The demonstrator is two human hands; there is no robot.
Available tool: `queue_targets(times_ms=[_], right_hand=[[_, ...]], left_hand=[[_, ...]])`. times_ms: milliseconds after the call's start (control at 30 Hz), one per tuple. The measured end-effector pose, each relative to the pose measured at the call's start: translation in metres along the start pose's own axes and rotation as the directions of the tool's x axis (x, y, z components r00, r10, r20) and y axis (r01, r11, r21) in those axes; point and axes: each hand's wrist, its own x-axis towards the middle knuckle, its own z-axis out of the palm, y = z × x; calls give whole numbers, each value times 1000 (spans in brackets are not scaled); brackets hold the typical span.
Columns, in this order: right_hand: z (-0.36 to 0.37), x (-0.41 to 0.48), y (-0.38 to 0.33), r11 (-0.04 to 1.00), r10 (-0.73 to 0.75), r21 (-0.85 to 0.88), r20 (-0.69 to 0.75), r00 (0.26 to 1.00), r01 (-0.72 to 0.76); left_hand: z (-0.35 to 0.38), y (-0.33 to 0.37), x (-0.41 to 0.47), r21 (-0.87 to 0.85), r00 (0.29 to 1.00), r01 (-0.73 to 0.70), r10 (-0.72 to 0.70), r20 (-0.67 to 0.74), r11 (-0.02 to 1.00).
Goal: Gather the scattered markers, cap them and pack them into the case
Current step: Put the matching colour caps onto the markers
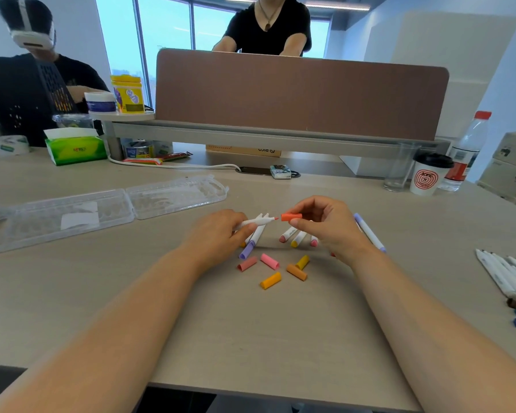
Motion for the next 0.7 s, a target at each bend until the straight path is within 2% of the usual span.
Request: queue_targets(times_ms=[200, 367, 533, 700], right_hand=[[5, -2, -4, 996, -12, -88, 30, 999, 15], [9, -3, -7, 996, 19, -88, 60, 998, -14], [8, -4, -10, 991, 6, -137, 24, 1000, -3], [5, -3, -11, 989, -10, -149, 30, 999, 15]], left_hand=[[2, 1, -1, -20, 1000, -8, 8, 14, 1000], [2, 5, 0, -29, 998, -20, 22, 65, 999], [3, 6, -3, -213, 998, -2, 17, 68, 977], [2, 12, -4, -247, 999, -18, 29, 39, 969]])
